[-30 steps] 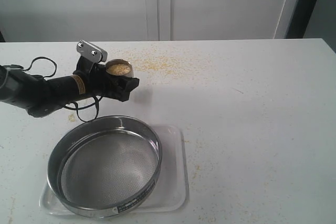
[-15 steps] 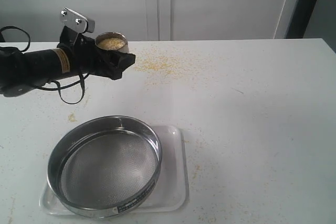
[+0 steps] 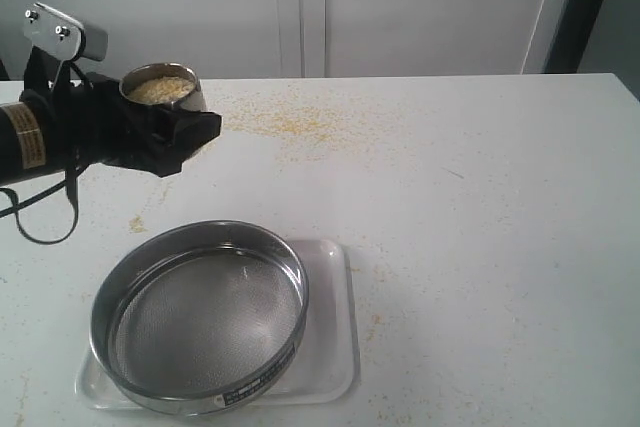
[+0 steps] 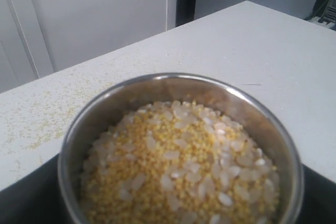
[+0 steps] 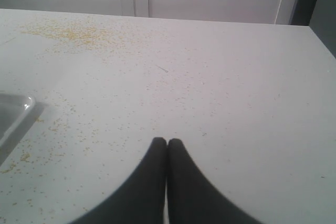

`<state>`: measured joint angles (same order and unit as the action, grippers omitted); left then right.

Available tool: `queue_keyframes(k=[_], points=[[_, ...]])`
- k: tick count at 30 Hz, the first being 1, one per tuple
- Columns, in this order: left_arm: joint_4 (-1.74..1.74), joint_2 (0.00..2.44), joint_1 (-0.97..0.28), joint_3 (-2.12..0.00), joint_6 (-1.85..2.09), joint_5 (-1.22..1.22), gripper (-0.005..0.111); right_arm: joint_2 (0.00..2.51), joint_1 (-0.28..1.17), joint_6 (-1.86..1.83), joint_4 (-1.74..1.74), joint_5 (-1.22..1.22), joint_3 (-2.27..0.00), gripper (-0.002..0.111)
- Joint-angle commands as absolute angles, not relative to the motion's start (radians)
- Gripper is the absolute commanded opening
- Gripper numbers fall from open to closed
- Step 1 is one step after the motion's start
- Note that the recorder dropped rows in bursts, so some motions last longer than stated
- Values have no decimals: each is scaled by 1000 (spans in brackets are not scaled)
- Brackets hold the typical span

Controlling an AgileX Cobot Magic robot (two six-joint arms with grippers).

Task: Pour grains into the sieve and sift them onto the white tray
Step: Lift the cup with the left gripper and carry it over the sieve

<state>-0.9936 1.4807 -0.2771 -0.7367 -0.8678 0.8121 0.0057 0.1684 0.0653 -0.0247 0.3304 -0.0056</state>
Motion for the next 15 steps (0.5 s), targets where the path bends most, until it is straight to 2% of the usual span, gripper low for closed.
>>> queue_keyframes(k=[1,9,15], points=[[-1038,1394,-280,-678,-916,832,0,0,160,65,-27,321,0,0],[-1128,1265,-280,-554,-997,769,0,0,160,65,-27,321,0,0],[-1264,1244,-280,-537,-1073,755,0,0,160,65,-27,321,0,0]])
